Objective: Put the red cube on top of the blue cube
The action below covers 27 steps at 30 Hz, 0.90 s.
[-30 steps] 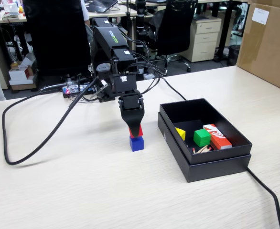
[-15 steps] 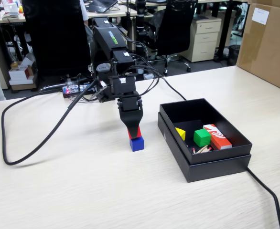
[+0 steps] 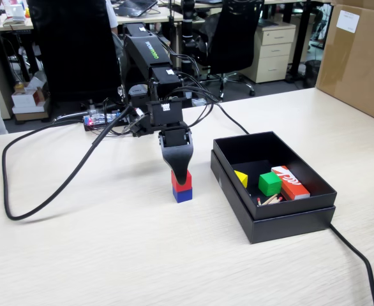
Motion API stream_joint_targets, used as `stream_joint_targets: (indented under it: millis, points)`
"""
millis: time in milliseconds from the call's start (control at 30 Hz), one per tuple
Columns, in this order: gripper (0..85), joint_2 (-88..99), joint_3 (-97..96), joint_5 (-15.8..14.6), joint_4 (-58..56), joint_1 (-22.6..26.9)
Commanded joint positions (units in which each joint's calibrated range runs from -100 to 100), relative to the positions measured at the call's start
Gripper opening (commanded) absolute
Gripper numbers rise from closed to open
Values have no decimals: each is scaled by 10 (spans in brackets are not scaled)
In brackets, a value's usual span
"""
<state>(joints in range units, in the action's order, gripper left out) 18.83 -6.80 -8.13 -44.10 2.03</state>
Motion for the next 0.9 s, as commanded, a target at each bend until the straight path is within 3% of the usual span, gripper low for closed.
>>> stream_joint_targets:
  millis: [0,433,633,867]
  points:
    - [375,27,15,1,16,3]
    - [480,115,-14,5,5,8]
    - [489,228,-42,68,5,8]
    - [488,451,-202,89,6,9]
